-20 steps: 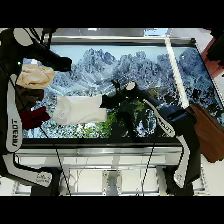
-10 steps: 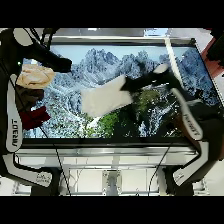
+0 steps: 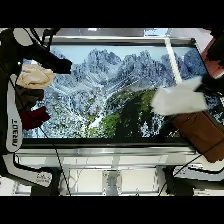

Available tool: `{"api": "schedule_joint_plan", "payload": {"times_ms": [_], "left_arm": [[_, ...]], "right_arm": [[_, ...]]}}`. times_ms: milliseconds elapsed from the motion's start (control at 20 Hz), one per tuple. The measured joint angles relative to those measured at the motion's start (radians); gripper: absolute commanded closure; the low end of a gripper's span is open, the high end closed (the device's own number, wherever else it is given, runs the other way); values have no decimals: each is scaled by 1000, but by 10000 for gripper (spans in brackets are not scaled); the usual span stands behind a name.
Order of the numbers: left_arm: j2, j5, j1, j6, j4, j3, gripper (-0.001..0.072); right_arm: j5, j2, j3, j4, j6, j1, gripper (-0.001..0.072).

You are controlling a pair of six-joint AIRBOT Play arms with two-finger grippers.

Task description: Fold the shirts.

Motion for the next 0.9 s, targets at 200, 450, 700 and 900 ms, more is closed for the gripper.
{"api": "schedule_joint_plan", "payload": {"times_ms": [200, 450, 700, 900], "left_arm": [[0, -8, 0, -23, -6, 0, 692], [0, -34, 0, -48, -9, 0, 692], [0, -48, -5, -67, -11, 0, 692], [0, -50, -14, -74, -11, 0, 692]], "right_arm": [[114, 47, 0, -122, 9, -193, 691], [166, 63, -2, -361, 16, -308, 690], [162, 66, -68, -468, 11, -357, 259], [172, 67, -115, -451, 10, -366, 262]]}}
